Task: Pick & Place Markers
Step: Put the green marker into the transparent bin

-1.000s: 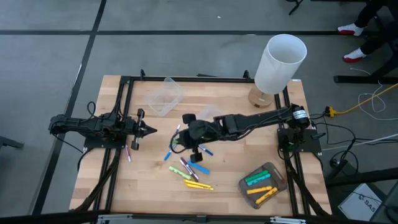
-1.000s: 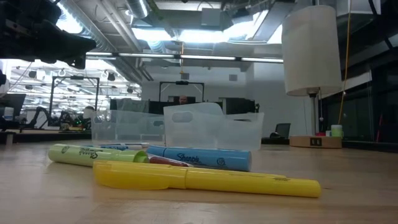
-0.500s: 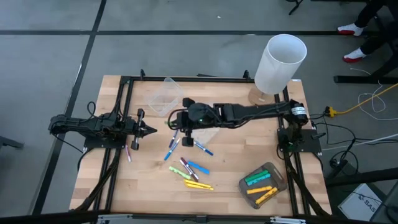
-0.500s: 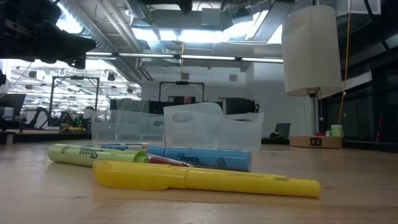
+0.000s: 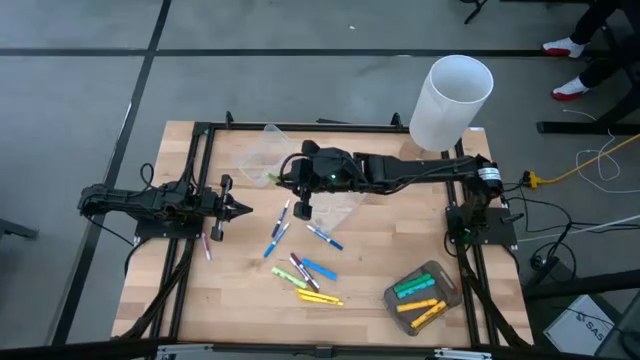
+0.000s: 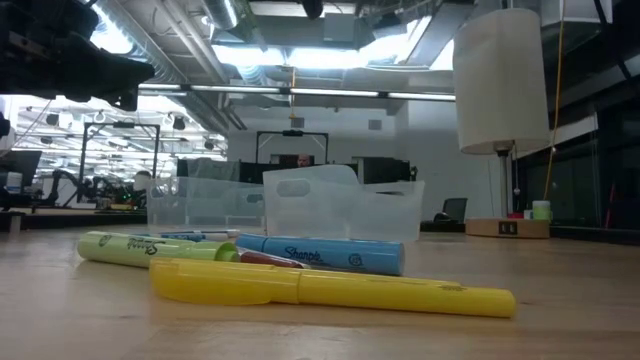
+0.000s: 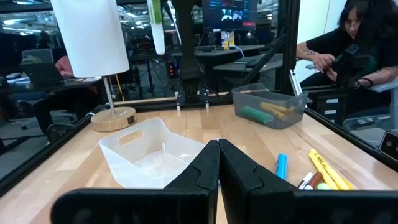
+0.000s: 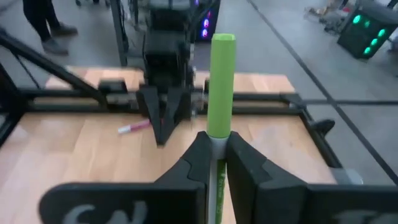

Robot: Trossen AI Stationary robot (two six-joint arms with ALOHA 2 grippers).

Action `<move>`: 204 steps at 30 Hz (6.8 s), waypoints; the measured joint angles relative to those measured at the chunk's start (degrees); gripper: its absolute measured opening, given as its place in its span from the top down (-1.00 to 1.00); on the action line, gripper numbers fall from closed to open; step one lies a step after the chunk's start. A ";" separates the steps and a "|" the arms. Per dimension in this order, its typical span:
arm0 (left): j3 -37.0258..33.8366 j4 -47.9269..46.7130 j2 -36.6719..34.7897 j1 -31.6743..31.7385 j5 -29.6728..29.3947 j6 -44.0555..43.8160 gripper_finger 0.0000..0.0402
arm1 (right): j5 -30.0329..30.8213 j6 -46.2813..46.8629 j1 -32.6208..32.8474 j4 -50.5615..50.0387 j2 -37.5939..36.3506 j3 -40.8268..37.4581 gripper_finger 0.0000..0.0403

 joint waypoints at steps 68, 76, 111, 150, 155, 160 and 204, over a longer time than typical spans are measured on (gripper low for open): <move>0.00 -0.13 0.00 -0.01 -0.02 0.00 0.98 | -0.42 4.77 -0.28 14.04 -26.49 -32.88 0.84; 0.00 -0.13 0.00 0.00 -0.02 0.00 0.98 | -0.42 6.64 -0.28 14.04 -26.47 -32.88 0.84; 0.00 25.52 -0.03 0.10 -2.40 -18.77 0.98 | -0.90 16.54 -0.26 14.52 -26.44 -32.86 0.84; 28.10 28.45 35.62 0.09 -6.93 -13.03 -0.19 | -1.10 13.73 1.62 15.06 -26.44 -32.84 0.84; 34.14 28.41 43.52 0.09 -6.28 -10.43 -0.24 | -1.09 12.87 1.62 15.74 -26.44 -32.84 0.84; 38.35 28.32 50.56 0.09 -5.51 -9.45 -0.23 | -1.08 12.07 1.62 15.74 -26.44 -32.84 0.84; 44.76 32.00 67.32 0.11 -6.16 -11.56 -0.25 | -7.11 9.43 1.92 19.58 -23.79 -32.82 0.84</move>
